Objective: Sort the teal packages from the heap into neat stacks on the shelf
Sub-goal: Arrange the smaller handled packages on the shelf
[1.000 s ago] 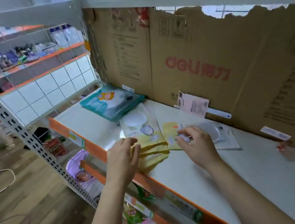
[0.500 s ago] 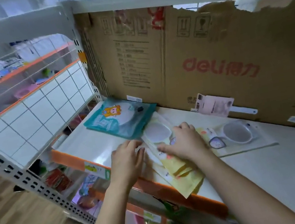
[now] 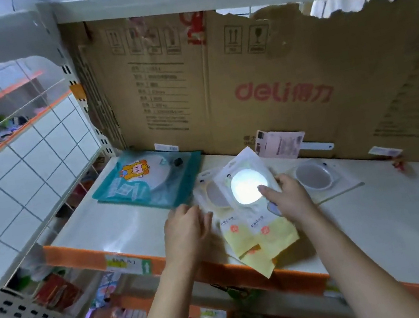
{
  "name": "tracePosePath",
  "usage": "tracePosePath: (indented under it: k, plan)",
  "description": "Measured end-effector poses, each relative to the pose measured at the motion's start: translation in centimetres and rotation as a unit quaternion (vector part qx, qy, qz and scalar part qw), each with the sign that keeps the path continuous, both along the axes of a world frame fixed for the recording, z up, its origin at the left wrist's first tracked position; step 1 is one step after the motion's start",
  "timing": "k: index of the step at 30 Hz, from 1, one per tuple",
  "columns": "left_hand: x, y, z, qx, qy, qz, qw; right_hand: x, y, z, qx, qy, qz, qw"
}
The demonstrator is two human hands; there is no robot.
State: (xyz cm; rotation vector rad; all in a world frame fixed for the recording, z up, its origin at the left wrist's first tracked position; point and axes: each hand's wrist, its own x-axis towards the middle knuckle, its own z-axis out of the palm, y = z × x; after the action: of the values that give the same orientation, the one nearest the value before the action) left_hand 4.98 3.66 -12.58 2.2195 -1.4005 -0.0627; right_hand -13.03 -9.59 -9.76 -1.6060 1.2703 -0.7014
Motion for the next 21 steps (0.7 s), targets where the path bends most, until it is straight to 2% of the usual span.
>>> tracePosePath:
  k: [4, 6, 13, 21]
  plan:
    - [-1.1, -1.7, 0.3, 0.113, -0.053, 0.049, 0.991, -2.8, 0.0, -0.1, 0.053, -0.098, -0.043, 0.993]
    - [-1.6, -2.6, 0.5, 0.136, -0.067, 0.069, 0.986, -4.3, 0.1, -0.4, 0.076, -0.123, -0.063, 0.987]
    - [-2.2, -5.3, 0.7, 0.134, -0.041, 0.092, 0.986, -7.5, 0.7, -1.1, 0.092, -0.133, -0.099, 0.982]
    - [-1.9, -8.2, 0.2, 0.086, 0.078, 0.114, 0.987, -9.7, 0.8, -1.4, 0.081, -0.146, -0.137, 0.976]
